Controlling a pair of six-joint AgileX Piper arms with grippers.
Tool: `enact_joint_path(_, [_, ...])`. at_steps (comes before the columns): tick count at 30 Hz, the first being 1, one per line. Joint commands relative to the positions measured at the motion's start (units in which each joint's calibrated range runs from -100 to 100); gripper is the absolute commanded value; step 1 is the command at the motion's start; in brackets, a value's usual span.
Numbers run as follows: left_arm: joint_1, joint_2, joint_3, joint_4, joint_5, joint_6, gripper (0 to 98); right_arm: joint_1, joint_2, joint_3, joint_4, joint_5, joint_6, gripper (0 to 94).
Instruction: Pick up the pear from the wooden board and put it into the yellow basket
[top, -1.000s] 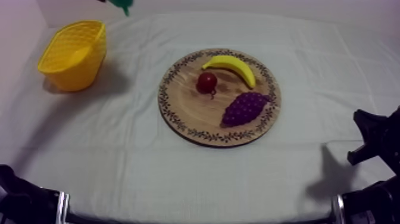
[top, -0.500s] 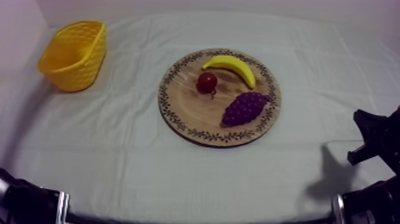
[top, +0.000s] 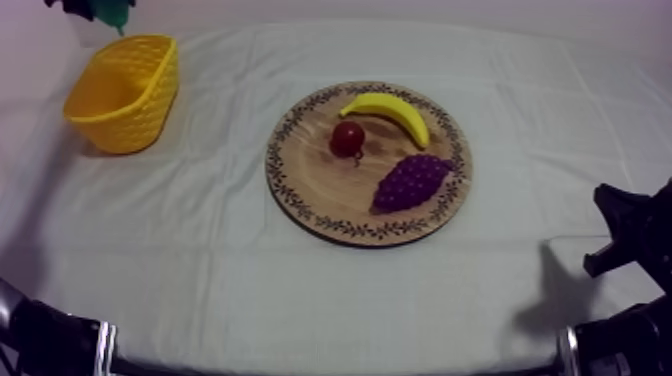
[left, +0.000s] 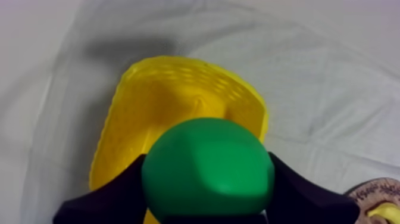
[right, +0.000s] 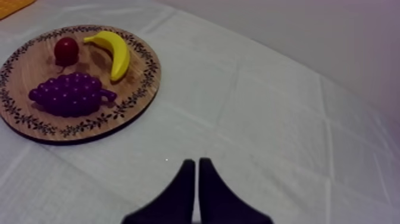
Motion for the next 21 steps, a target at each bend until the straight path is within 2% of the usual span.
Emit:
enact_joint_path(1, [-0.16, 2.77, 0.27, -0.02, -0.54, 0.05, 57.5, 0.03, -0.01, -0.01, 0.00, 0.00, 0.00, 0.5])
enact_joint_path(11, [-1.03, 11.50, 4.62, 0.19, -6.72, 0.93, 61.9, 0.03, -0.01, -0.01, 0.00, 0.00, 0.00, 0.5])
enact_joint_path(21, [-1.68, 13.19, 6.85, 0.35, -8.98, 0.96, 64.8, 0.03, -0.01, -0.01, 0.00, 0.00, 0.00, 0.5])
